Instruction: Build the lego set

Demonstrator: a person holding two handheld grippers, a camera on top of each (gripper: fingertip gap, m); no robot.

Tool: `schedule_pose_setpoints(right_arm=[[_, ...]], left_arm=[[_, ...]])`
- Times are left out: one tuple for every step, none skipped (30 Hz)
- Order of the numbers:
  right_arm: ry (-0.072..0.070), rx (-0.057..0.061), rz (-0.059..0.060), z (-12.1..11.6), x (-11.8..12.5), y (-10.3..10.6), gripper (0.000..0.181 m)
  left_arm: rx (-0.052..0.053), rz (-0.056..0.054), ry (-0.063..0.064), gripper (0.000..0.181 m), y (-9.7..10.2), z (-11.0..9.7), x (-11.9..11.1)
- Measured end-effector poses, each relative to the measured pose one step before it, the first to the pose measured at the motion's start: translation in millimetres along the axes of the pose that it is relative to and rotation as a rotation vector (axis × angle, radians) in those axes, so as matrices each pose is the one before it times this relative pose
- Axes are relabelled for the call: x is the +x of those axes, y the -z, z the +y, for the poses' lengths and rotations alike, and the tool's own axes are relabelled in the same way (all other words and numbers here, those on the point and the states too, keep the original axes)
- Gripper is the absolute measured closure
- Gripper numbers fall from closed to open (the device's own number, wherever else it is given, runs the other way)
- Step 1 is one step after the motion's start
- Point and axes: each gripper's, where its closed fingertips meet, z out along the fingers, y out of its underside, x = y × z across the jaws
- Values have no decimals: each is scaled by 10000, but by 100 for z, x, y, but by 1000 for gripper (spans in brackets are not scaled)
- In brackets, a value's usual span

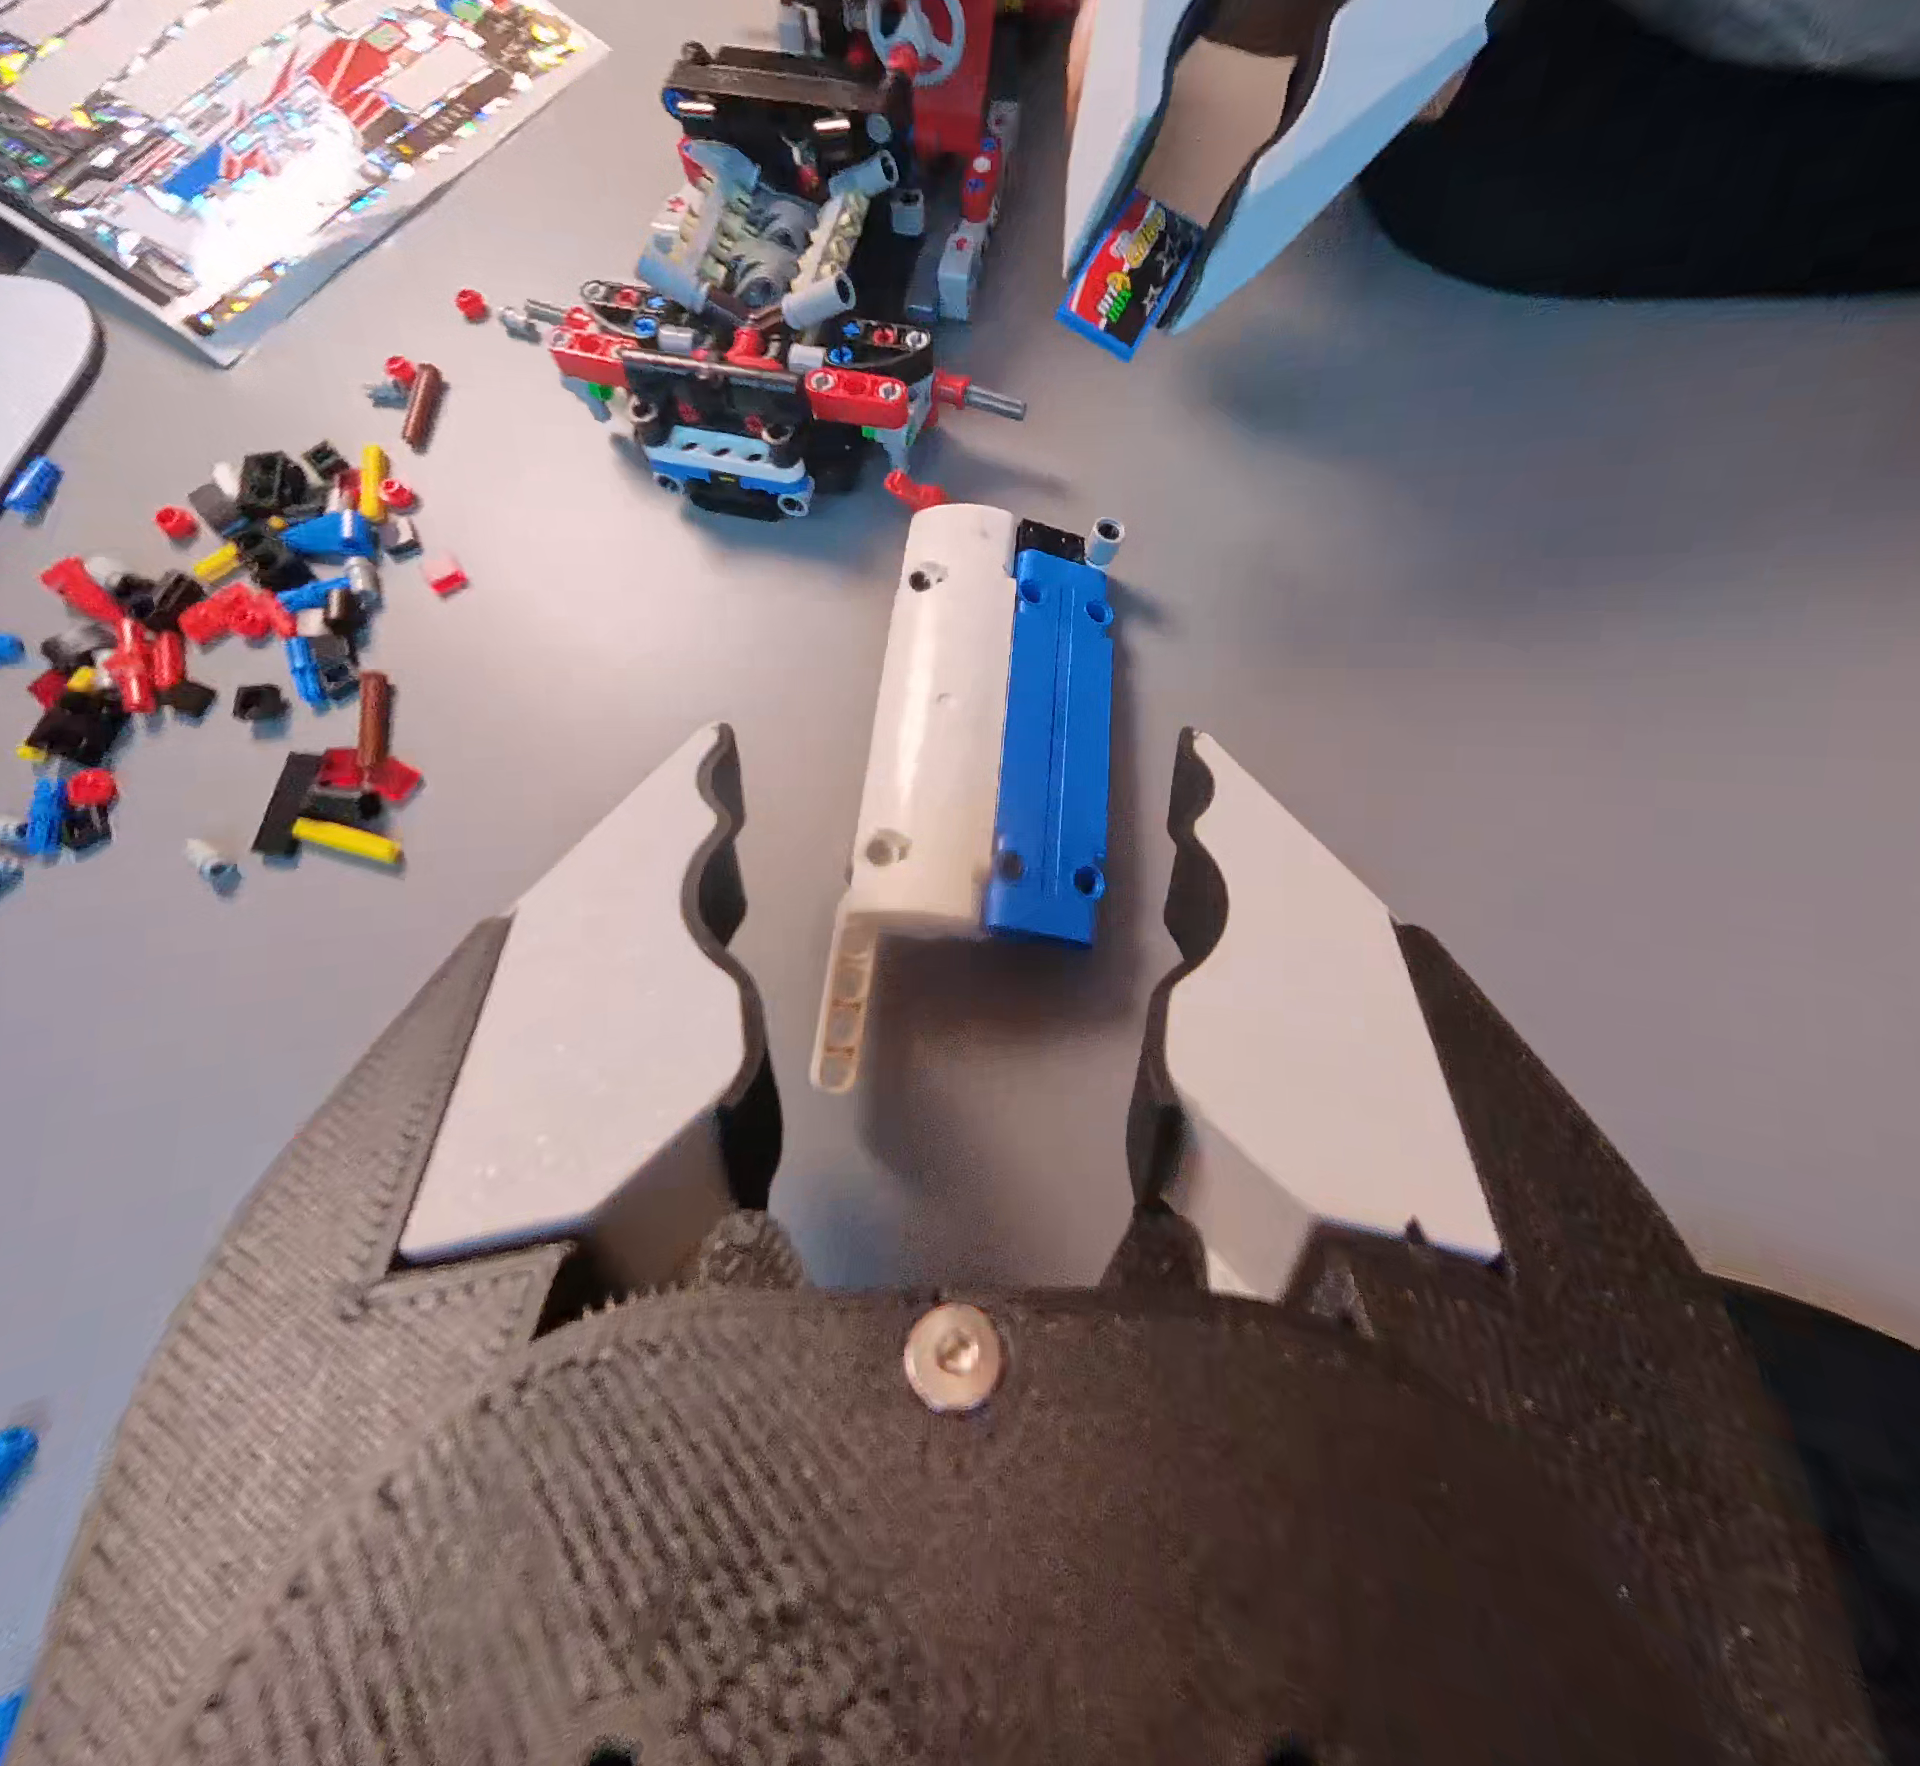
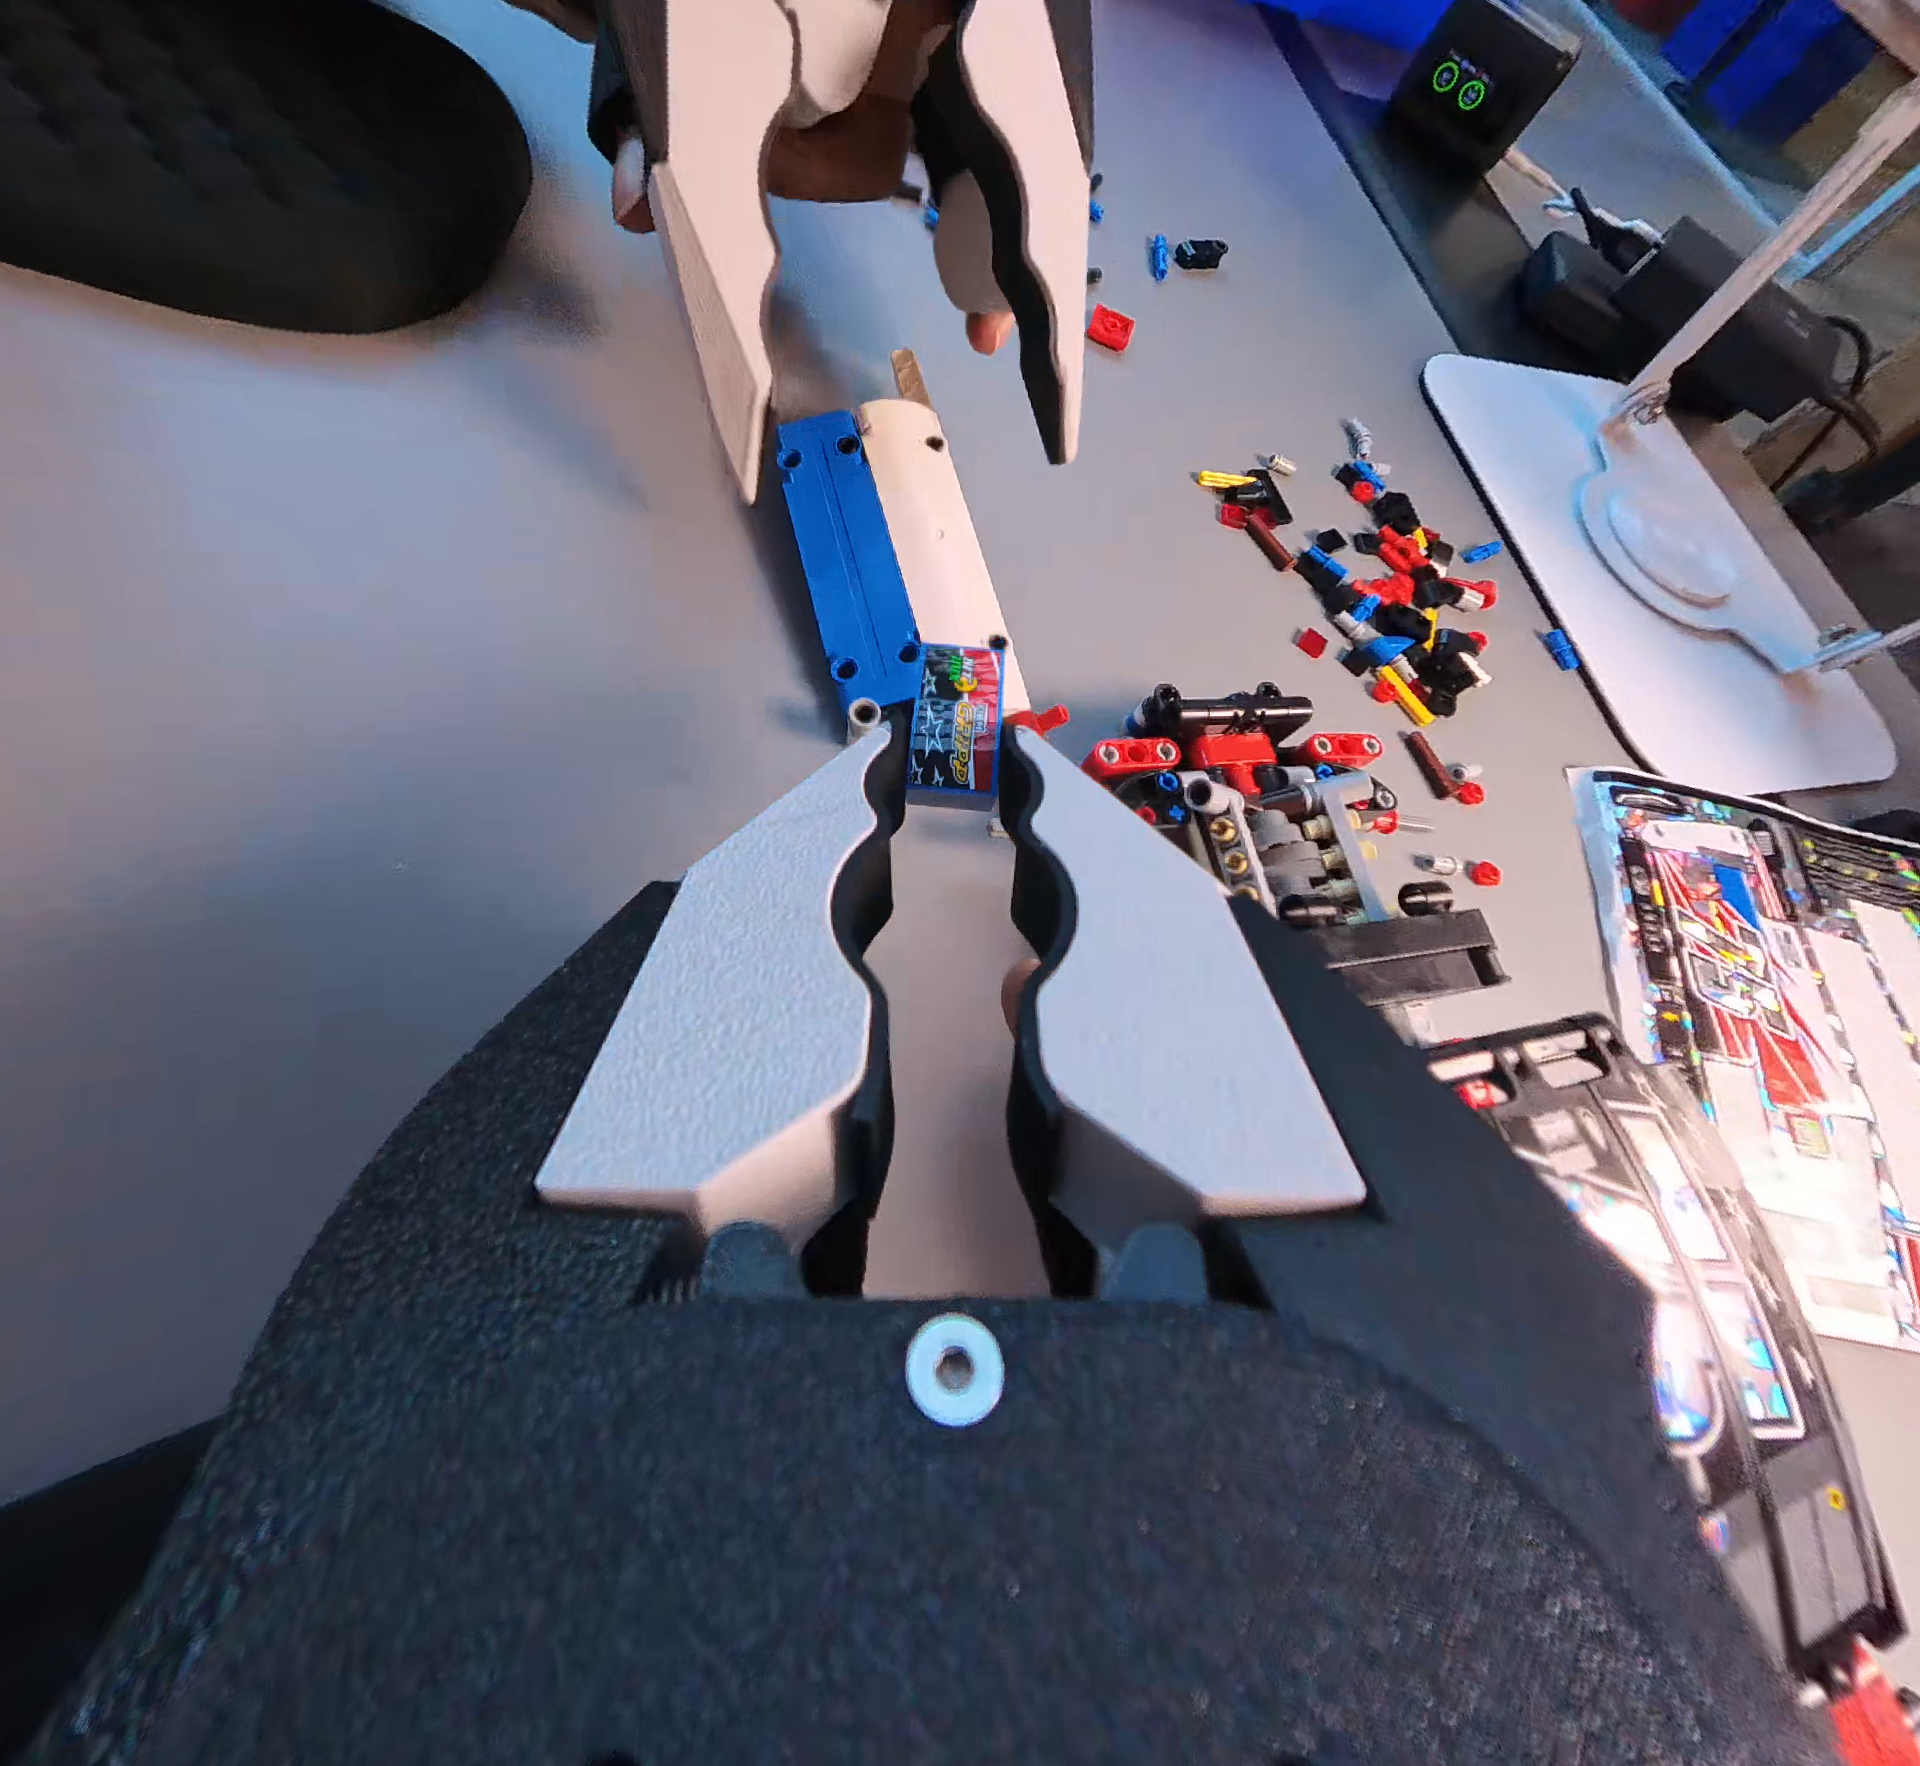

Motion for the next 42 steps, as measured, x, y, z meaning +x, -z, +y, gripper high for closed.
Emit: schedule_pose_setpoints(right_arm=[[7,-56,12,188,-26,-34,166],[10,-86,-25,204,-104,-58,166],[5,-84,-36,184,-128,-83,166],[16,-72,-30,171,-103,-89,166],[23,-72,-17,164,-83,-77,166],[14,-59,10,138,-5,-66,166],[-3,-35,10,99,9,-49,166],[-31,-9,0,53,8,-43,166],[-35,5,-13,33,-25,-47,166],[-10,-17,8,56,-5,-47,166],[24,-46,46,97,43,-47,166],[50,-76,73,142,62,-38,166],[52,-63,68,125,44,-18,166],[21,5,15,22,-28,18,166],[-32,65,-25,-71,-66,42,166],[-47,82,-25,-125,-51,48,166],[-23,64,-10,-93,-22,39,166],[-8,34,3,-64,3,24,166],[-2,14,4,-22,15,-1,166],[0,8,-10,-32,-22,-14,166],[0,11,-18,-22,-40,-27,166],[5,0,-9,-15,-39,-26,166],[15,-10,2,-2,-23,-35,166],[17,-11,0,9,-45,-27,166],[6,5,-13,-24,-57,-24,166],[-9,26,-26,-45,-77,-12,166],[-18,23,-33,-47,-83,-25,166],[-12,15,-33,-26,-68,-30,167],[-5,2,-30,-13,-74,-40,166],[-4,-5,-35,9,-80,-54,166],[-17,11,-53,-22,-111,-60,166],[-34,42,-80,-83,-163,-50,166],[-40,68,-91,-144,-199,-81,167],[-24,53,-90,-141,-208,-106,167],[-5,33,-91,-113,-212,-143,166],[-1,36,-103,-136,-218,-160,167],[-9,42,-118,-172,-235,-173,167],[3,43,-117,-182,-207,-198,167],[11,27,-86,-171,-166,-204,167],[15,-6,-63,-101,-116,-208,167],[26,-6,-73,-103,-139,-222,167],[25,19,-94,-132,-174,-208,167]], left_arm=[[-337,96,-373,99,-668,211,53],[-390,168,-275,97,-622,334,122],[-369,207,-192,98,-554,367,172],[-163,112,-162,102,-387,121,64],[63,186,-136,108,-174,-158,244],[57,162,-59,120,-48,-107,229],[28,-11,-56,127,-26,20,11],[96,-3,-79,128,32,-7,93],[112,-16,-116,129,68,6,120],[118,-82,-149,129,102,18,75],[98,-111,-152,129,124,26,53],[112,-196,-247,129,147,-16,0],[137,-263,-345,129,148,-51,-32],[125,-258,-326,129,140,-73,-4],[89,-239,-224,130,122,-60,-5],[60,-159,-155,130,107,-35,64],[51,-120,-138,130,96,-44,85],[34,-116,-122,130,78,-32,46],[10,-72,-95,130,73,-17,53],[-27,2,-20,130,40,38,88],[-9,-24,36,130,33,13,-23],[-6,-22,16,130,23,29,-33],[-11,40,57,130,6,38,43],[-6,57,80,130,9,22,50],[-3,46,74,130,-7,12,46],[-11,81,101,130,-15,7,92],[-31,175,181,130,-25,6,182],[-31,212,218,130,-35,15,223],[-23,224,220,130,-48,3,235],[-21,171,184,130,-65,9,175],[-14,145,148,129,-57,-2,148],[-29,199,167,129,-55,7,222],[-37,202,175,129,-60,20,211],[-19,100,102,129,-44,-5,78],[-7,44,2,129,-19,-6,21],[-19,33,-15,129,-3,3,7],[-17,27,1,129,-4,-11,-12],[2,-11,-3,128,16,-22,-63],[29,-79,-32,127,88,-79,-143],[83,-145,-71,125,198,-194,-218],[187,-154,-55,128,313,-399,-207],[269,-59,-4,131,368,-585,-55]])
